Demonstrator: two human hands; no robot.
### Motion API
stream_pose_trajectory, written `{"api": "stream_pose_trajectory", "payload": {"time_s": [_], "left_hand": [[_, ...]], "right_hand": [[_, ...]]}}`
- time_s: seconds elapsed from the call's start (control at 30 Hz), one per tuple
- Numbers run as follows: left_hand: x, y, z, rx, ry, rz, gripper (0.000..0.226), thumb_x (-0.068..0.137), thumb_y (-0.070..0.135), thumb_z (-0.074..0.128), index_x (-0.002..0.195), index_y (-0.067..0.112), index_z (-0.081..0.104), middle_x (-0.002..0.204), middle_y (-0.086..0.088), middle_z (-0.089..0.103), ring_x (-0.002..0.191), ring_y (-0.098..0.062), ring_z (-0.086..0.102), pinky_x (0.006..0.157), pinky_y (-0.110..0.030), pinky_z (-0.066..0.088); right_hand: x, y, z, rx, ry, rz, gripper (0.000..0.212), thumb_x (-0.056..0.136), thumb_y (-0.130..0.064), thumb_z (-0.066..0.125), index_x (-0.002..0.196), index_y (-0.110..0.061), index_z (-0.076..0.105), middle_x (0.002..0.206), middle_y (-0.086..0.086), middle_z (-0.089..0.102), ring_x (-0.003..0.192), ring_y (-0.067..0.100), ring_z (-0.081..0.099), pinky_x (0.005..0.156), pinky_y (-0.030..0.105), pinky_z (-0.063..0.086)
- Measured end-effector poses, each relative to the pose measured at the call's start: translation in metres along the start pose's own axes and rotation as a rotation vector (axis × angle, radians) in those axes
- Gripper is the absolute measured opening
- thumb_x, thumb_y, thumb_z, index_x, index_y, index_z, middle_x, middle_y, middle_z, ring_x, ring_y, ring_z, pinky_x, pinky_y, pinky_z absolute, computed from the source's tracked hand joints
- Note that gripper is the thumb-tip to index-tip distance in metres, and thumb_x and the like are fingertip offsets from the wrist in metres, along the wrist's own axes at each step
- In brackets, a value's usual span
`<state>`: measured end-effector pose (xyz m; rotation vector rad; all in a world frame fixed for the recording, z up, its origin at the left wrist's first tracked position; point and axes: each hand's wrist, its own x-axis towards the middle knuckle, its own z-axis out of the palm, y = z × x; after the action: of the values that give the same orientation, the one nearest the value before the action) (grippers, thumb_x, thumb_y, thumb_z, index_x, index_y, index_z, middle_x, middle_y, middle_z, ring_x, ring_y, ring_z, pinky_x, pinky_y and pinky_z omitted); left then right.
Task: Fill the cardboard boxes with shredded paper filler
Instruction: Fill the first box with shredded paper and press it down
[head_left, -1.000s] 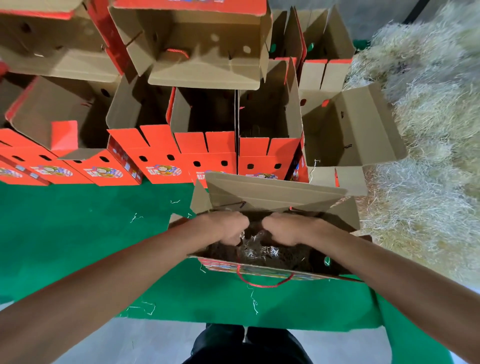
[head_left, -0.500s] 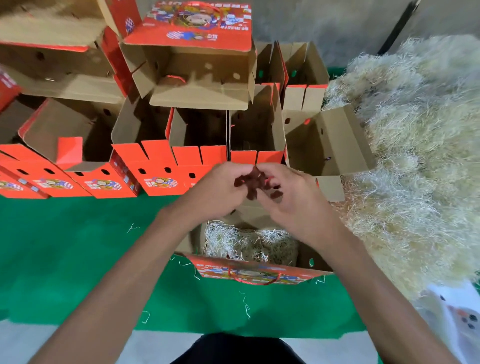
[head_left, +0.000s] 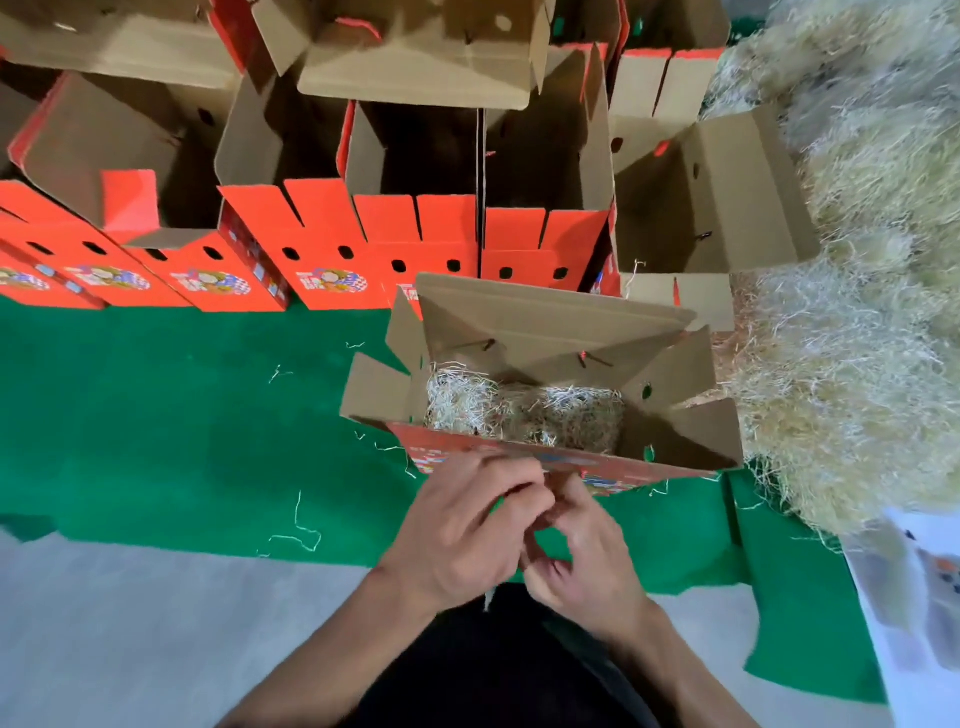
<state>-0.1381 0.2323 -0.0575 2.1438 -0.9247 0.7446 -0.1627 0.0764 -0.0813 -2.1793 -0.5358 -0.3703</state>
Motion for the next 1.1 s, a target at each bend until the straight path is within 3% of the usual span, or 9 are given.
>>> {"api": "stream_pose_trajectory", "payload": {"time_s": [0.13, 0.27, 0.37, 0.6, 0.73, 0.83, 0.9, 1.0, 1.1], "left_hand": [[-0.056, -0.023, 0.027, -0.020, -0.254, -0.123, 0.024, 0.093, -0.004, 0.050, 0.115, 0.001, 0.058, 0.120, -0.011, 0.059, 0.093, -0.031, 0.060, 0.079, -0.042, 0.050], [-0.086, -0.045, 0.055, 0.114, -0.610, -0.235, 0.050, 0.085, 0.001, 0.055, 0.134, 0.004, 0.057, 0.138, -0.007, 0.056, 0.123, -0.025, 0.055, 0.111, -0.039, 0.041], [-0.096, -0.051, 0.074, 0.233, -0.788, -0.304, 0.062, 0.084, 0.011, 0.057, 0.145, 0.013, 0.048, 0.149, -0.001, 0.049, 0.137, -0.019, 0.045, 0.119, -0.038, 0.030], [-0.113, -0.058, 0.105, 0.211, -0.935, -0.464, 0.072, 0.089, 0.012, 0.047, 0.157, 0.017, 0.025, 0.160, 0.000, 0.030, 0.148, -0.018, 0.024, 0.124, -0.033, 0.014], [-0.112, -0.067, 0.101, -0.154, -0.751, -0.617, 0.056, 0.095, 0.003, 0.043, 0.149, 0.019, 0.044, 0.152, 0.004, 0.044, 0.141, -0.012, 0.038, 0.119, -0.026, 0.025], [-0.101, -0.069, 0.081, -0.453, -0.526, -0.885, 0.044, 0.098, 0.000, 0.043, 0.123, 0.027, 0.069, 0.128, 0.017, 0.066, 0.118, -0.002, 0.061, 0.105, -0.019, 0.043], [-0.100, -0.074, 0.064, -0.558, -0.349, -1.048, 0.042, 0.099, -0.002, 0.046, 0.102, 0.026, 0.077, 0.106, 0.012, 0.075, 0.102, -0.008, 0.070, 0.091, -0.021, 0.053], [-0.100, -0.091, 0.040, -0.563, -0.047, -1.191, 0.045, 0.096, -0.011, 0.043, 0.079, 0.019, 0.073, 0.079, -0.006, 0.073, 0.072, -0.019, 0.071, 0.066, -0.024, 0.055], [-0.085, -0.113, 0.028, -0.568, 0.254, -1.291, 0.033, 0.091, -0.012, 0.040, 0.068, 0.001, 0.059, 0.059, -0.005, 0.061, 0.053, -0.016, 0.053, 0.052, -0.028, 0.042]], "right_hand": [[-0.030, 0.042, 0.031, -0.112, -0.156, -0.021, 0.026, 0.081, -0.012, 0.065, 0.102, -0.005, 0.051, 0.099, 0.014, 0.063, 0.090, 0.027, 0.057, 0.079, 0.030, 0.047], [-0.043, 0.080, 0.052, -0.386, -0.360, 0.075, 0.042, 0.078, -0.019, 0.059, 0.114, 0.001, 0.063, 0.114, 0.014, 0.067, 0.103, 0.031, 0.064, 0.098, 0.037, 0.050], [-0.046, 0.094, 0.062, -0.495, -0.481, 0.136, 0.051, 0.077, -0.026, 0.048, 0.116, 0.001, 0.067, 0.114, 0.013, 0.070, 0.105, 0.030, 0.069, 0.102, 0.040, 0.050], [-0.059, 0.108, 0.077, -0.494, -0.536, 0.148, 0.048, 0.088, -0.020, 0.061, 0.130, 0.003, 0.061, 0.125, 0.016, 0.066, 0.120, 0.030, 0.061, 0.117, 0.037, 0.035], [-0.054, 0.108, 0.067, -0.286, -0.498, 0.161, 0.043, 0.091, -0.008, 0.058, 0.134, -0.001, 0.058, 0.130, 0.012, 0.062, 0.123, 0.026, 0.056, 0.115, 0.033, 0.037], [-0.047, 0.105, 0.047, -0.005, -0.226, 0.401, 0.023, 0.091, -0.009, 0.061, 0.111, -0.011, 0.072, 0.114, -0.002, 0.071, 0.105, 0.013, 0.067, 0.096, 0.025, 0.051], [-0.047, 0.106, 0.028, 0.092, -0.031, 0.565, 0.014, 0.089, -0.019, 0.059, 0.094, -0.022, 0.072, 0.092, -0.012, 0.074, 0.083, 0.007, 0.070, 0.077, 0.022, 0.054], [-0.046, 0.115, 0.004, 0.070, 0.178, 0.676, 0.019, 0.085, -0.018, 0.049, 0.077, -0.030, 0.060, 0.064, -0.004, 0.062, 0.052, 0.013, 0.054, 0.051, 0.030, 0.046], [-0.044, 0.122, -0.011, 0.087, 0.375, 0.734, 0.027, 0.085, -0.012, 0.041, 0.068, -0.030, 0.053, 0.058, -0.006, 0.052, 0.048, 0.006, 0.039, 0.046, 0.027, 0.034]]}}
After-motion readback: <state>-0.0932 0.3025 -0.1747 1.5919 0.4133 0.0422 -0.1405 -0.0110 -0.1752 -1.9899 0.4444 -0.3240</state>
